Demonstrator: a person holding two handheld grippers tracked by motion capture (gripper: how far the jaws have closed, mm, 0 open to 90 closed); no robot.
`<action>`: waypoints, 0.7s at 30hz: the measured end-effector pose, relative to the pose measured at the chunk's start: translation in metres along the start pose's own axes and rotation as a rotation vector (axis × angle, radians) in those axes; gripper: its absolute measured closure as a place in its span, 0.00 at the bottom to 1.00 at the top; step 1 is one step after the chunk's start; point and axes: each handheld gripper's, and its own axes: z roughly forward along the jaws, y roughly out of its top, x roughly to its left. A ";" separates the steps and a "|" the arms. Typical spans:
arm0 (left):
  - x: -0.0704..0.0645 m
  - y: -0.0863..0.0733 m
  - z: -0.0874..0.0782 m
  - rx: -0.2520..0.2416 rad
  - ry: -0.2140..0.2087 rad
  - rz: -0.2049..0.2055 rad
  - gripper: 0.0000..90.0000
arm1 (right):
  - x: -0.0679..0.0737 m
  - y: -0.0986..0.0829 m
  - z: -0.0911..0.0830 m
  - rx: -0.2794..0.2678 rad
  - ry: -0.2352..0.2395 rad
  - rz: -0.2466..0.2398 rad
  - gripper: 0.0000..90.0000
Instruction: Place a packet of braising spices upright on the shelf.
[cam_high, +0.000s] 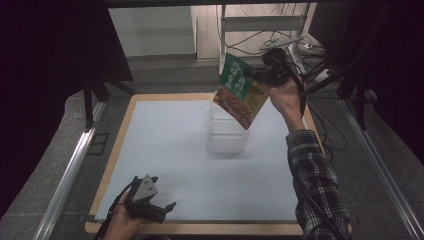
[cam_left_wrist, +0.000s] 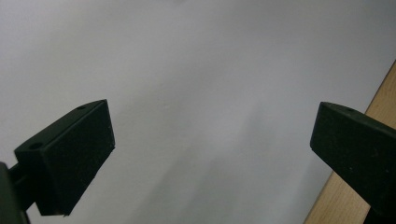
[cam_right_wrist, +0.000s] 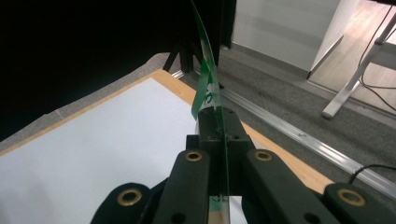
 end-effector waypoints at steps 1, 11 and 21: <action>0.000 0.000 0.000 -0.001 0.000 0.000 0.00 | -0.002 0.001 0.004 -0.003 -0.001 -0.005 0.99; 0.000 -0.001 0.000 0.000 -0.003 -0.001 0.00 | -0.016 0.006 0.033 -0.016 -0.010 -0.020 0.99; 0.000 -0.002 0.001 0.014 -0.006 0.001 0.00 | -0.026 -0.002 0.059 -0.009 0.009 -0.060 0.99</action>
